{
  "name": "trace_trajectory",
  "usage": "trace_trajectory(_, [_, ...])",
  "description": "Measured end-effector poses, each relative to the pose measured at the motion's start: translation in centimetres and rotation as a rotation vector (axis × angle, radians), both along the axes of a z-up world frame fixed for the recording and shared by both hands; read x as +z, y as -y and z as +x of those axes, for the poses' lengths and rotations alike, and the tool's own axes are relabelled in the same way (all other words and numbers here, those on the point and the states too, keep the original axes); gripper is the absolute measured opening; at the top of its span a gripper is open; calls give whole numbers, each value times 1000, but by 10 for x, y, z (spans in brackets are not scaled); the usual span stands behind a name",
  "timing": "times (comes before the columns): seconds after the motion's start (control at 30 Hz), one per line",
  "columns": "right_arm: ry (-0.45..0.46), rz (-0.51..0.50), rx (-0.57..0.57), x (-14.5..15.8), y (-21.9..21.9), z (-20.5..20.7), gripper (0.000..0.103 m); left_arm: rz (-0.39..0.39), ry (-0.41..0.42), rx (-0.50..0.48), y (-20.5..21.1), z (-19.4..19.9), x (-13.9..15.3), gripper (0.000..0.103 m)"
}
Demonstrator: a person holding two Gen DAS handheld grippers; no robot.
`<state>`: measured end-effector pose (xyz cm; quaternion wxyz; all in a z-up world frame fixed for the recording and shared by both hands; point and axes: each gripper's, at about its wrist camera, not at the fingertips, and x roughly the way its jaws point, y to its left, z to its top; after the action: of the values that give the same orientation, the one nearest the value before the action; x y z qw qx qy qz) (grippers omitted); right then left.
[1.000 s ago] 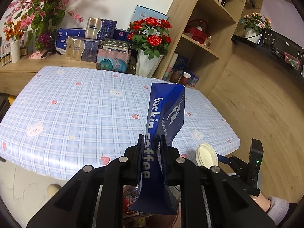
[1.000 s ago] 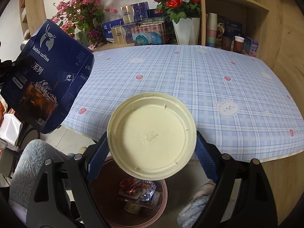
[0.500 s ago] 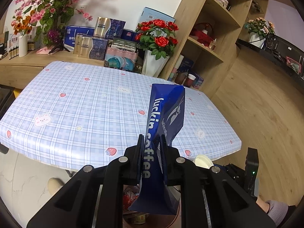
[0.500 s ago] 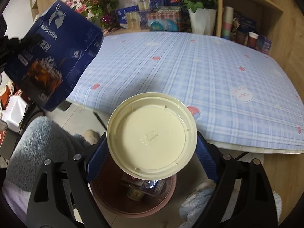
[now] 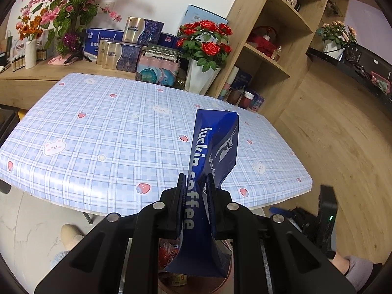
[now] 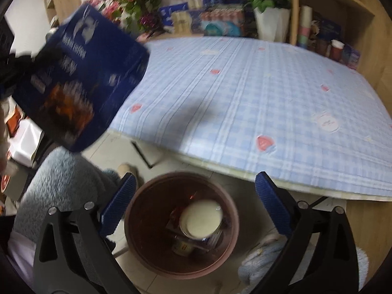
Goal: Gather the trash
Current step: 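Open the right tool to drop the lid while the left tool releases the coffee bag into the bin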
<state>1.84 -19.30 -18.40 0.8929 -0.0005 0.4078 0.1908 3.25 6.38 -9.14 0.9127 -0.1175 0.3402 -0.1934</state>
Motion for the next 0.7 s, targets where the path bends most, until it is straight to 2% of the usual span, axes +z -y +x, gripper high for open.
trace_trajectory(0.37, [210, 16, -194, 58, 47, 1, 97, 41, 9, -78, 26, -7, -3, 16])
trace_trajectory(0.53, [240, 18, -218, 66, 59, 2, 97, 55, -10, -118, 40, -6, -11, 16])
trace_trajectory(0.7, [236, 21, -239, 62, 67, 2, 97, 81, -28, -167, 59, -7, -20, 17])
